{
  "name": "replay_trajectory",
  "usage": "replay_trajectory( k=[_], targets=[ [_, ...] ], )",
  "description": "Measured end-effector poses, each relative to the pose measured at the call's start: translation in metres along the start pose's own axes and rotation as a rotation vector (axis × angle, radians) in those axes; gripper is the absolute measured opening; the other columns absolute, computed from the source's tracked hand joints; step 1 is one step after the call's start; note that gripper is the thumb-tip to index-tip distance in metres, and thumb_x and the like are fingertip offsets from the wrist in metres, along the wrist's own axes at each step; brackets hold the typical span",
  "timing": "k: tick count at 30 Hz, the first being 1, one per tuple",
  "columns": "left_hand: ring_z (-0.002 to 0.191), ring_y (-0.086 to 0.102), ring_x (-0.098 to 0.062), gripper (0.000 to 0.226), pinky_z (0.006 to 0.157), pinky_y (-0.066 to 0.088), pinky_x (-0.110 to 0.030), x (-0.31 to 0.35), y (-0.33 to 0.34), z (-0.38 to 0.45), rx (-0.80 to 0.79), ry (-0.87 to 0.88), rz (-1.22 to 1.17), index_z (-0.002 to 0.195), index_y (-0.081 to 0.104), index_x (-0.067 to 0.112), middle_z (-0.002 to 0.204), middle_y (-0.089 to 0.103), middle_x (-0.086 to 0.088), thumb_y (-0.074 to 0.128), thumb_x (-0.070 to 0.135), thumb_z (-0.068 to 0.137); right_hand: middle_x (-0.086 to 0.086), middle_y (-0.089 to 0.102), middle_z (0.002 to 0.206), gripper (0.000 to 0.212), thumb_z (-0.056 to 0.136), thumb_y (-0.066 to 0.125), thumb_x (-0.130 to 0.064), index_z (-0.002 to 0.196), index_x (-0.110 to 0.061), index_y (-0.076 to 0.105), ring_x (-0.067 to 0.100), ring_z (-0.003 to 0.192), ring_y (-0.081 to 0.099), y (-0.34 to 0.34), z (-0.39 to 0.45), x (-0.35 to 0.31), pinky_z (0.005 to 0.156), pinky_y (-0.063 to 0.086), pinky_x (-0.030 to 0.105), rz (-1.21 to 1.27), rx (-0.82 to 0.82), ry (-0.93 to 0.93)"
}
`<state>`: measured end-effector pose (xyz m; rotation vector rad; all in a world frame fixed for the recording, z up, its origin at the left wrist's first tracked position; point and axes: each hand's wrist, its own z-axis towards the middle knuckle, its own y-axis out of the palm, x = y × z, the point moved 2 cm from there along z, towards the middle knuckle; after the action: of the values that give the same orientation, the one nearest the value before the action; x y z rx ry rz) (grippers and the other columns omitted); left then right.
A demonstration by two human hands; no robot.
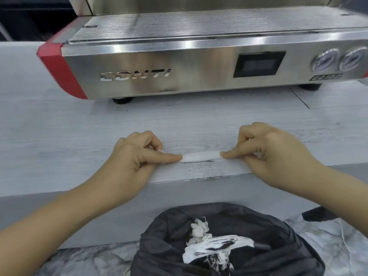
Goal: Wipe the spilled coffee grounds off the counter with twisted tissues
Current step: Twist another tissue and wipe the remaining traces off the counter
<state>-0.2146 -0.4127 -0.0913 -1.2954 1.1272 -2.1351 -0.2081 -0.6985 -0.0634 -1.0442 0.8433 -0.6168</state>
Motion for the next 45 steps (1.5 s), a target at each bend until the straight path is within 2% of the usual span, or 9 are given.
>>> replay_trajectory(
  k=[5, 9, 13, 17, 22, 27, 37, 42, 45],
  targets=[
    [0.084, 0.053, -0.007, 0.037, 0.074, 0.037, -0.01, 0.007, 0.005, 0.04, -0.022, -0.064, -0.197, 0.113, 0.072, 0.038, 0.088, 0.055, 0.001, 0.059, 0.009, 0.096, -0.008, 0.059, 0.073, 0.021, 0.086, 0.07, -0.012, 0.09, -0.03, 0.079, 0.008, 0.066, 0.05, -0.01, 0.02, 0.028, 0.062, 0.04, 0.022, 0.204, 0.092, 0.134],
    [0.083, 0.051, -0.013, 0.036, 0.077, 0.041, -0.018, 0.008, 0.023, 0.09, -0.003, -0.038, -0.199, 0.119, 0.07, 0.036, 0.092, 0.052, -0.01, 0.054, 0.011, 0.099, -0.011, 0.059, 0.073, 0.022, 0.085, 0.071, -0.008, 0.1, -0.023, 0.077, 0.016, 0.065, 0.046, -0.015, 0.035, 0.065, 0.06, 0.035, 0.009, 0.317, 0.207, 0.259],
    [0.084, 0.048, -0.008, 0.038, 0.083, 0.042, -0.023, 0.011, 0.048, 0.129, 0.064, -0.01, -0.135, 0.119, 0.07, 0.034, 0.085, 0.042, 0.011, 0.053, 0.008, 0.098, -0.014, 0.055, 0.072, 0.021, 0.087, 0.07, -0.013, 0.1, -0.029, 0.076, 0.009, 0.067, 0.048, -0.019, 0.044, 0.101, 0.067, 0.04, 0.018, 0.247, 0.266, 0.293],
    [0.098, 0.057, -0.023, 0.039, 0.093, 0.049, -0.043, 0.005, 0.061, 0.154, 0.099, -0.047, -0.033, 0.113, 0.069, 0.046, 0.086, 0.053, 0.017, 0.052, 0.016, 0.096, -0.024, 0.059, 0.076, 0.015, 0.087, 0.07, -0.021, 0.096, -0.029, 0.078, -0.004, 0.066, 0.05, -0.018, 0.053, 0.119, 0.068, 0.042, 0.015, 0.09, 0.274, 0.321],
    [0.105, 0.058, -0.027, 0.044, 0.102, 0.043, -0.049, 0.004, 0.068, 0.166, 0.12, -0.119, -0.002, 0.109, 0.067, 0.055, 0.099, 0.067, 0.011, 0.049, 0.017, 0.097, -0.012, 0.072, 0.097, 0.019, 0.088, 0.064, -0.025, 0.098, -0.034, 0.077, 0.016, 0.089, 0.061, -0.012, 0.056, 0.121, 0.077, 0.054, 0.036, -0.088, 0.325, 0.363],
    [0.105, 0.057, -0.03, 0.049, 0.103, 0.042, -0.051, 0.009, 0.07, 0.174, 0.073, -0.125, 0.01, 0.11, 0.068, 0.053, 0.103, 0.07, 0.006, 0.045, 0.012, 0.097, -0.006, 0.052, 0.089, 0.028, 0.093, 0.057, -0.017, 0.105, -0.036, 0.074, 0.028, 0.092, 0.055, -0.012, 0.049, 0.123, 0.069, 0.046, 0.036, -0.222, 0.202, 0.289],
    [0.091, 0.048, -0.02, 0.049, 0.087, 0.042, -0.038, 0.039, 0.069, 0.126, -0.049, 0.186, 0.009, 0.116, 0.069, 0.044, 0.095, 0.05, 0.005, 0.054, 0.002, 0.096, -0.007, 0.05, 0.077, 0.023, 0.091, 0.065, -0.018, 0.102, -0.035, 0.075, 0.016, 0.072, 0.05, -0.033, -0.022, 0.096, 0.058, 0.048, 0.037, -0.11, 0.11, 0.226],
    [0.087, 0.047, -0.017, 0.052, 0.079, 0.037, -0.029, 0.047, 0.064, 0.093, -0.086, 0.226, -0.014, 0.113, 0.07, 0.046, 0.093, 0.047, 0.012, 0.055, 0.0, 0.094, -0.008, 0.051, 0.075, 0.024, 0.09, 0.062, -0.019, 0.103, -0.034, 0.076, 0.013, 0.071, 0.048, -0.037, -0.051, 0.071, 0.051, 0.045, 0.035, -0.07, 0.054, 0.175],
    [0.09, 0.049, -0.011, 0.05, 0.08, 0.038, -0.021, 0.053, 0.059, 0.086, -0.182, 0.177, -0.075, 0.111, 0.07, 0.049, 0.091, 0.05, 0.013, 0.056, 0.004, 0.095, -0.009, 0.055, 0.073, 0.025, 0.088, 0.066, -0.016, 0.098, -0.035, 0.077, 0.009, 0.074, 0.052, -0.044, -0.055, 0.069, 0.059, 0.047, 0.036, 0.004, -0.007, 0.169]
  ],
)
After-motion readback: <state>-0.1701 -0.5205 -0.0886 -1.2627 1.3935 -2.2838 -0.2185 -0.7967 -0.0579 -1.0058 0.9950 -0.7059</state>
